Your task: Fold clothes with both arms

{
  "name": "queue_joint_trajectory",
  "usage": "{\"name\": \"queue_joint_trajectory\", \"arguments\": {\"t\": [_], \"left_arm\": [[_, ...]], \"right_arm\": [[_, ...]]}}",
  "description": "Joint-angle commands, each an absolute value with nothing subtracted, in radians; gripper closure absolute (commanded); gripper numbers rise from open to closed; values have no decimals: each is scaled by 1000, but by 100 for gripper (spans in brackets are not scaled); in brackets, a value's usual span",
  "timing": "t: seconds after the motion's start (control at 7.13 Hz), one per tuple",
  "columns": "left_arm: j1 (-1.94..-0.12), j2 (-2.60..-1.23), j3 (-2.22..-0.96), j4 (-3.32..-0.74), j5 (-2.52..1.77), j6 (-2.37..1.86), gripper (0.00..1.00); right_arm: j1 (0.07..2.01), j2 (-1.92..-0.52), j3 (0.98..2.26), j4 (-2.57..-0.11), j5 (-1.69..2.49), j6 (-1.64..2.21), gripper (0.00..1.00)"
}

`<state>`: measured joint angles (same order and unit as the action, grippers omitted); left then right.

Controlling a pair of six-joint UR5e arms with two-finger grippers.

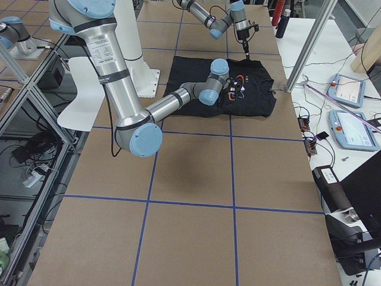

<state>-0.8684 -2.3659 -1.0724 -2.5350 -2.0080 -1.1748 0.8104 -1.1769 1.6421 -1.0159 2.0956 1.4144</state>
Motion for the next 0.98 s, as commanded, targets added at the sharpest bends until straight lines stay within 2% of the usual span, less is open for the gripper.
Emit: {"name": "queue_joint_trajectory", "arguments": {"t": [0.0,0.28,0.42,0.56,0.7,0.84], "left_arm": [[-838,-2416,-996,-2537,-1919,-1180,100],[-833,-2445,-935,-2578,-1895,-1183,100],[-825,-2445,-934,-2582,-1893,-1184,36],[-825,-2442,-951,-2582,-1896,-1189,13],[-825,-2390,-1051,-2582,-1901,-1209,11],[-825,-2291,-1181,-2576,-1942,-1212,2]], "right_arm": [[810,-1177,1640,-1015,2095,1414,0],[810,-1177,1640,-1015,2095,1414,0],[810,-1177,1640,-1017,2095,1416,0],[810,-1178,1643,-1017,2094,1417,0],[796,-1175,1652,-1014,2068,1474,0],[723,-1169,1696,-1019,1969,1541,0]]}}
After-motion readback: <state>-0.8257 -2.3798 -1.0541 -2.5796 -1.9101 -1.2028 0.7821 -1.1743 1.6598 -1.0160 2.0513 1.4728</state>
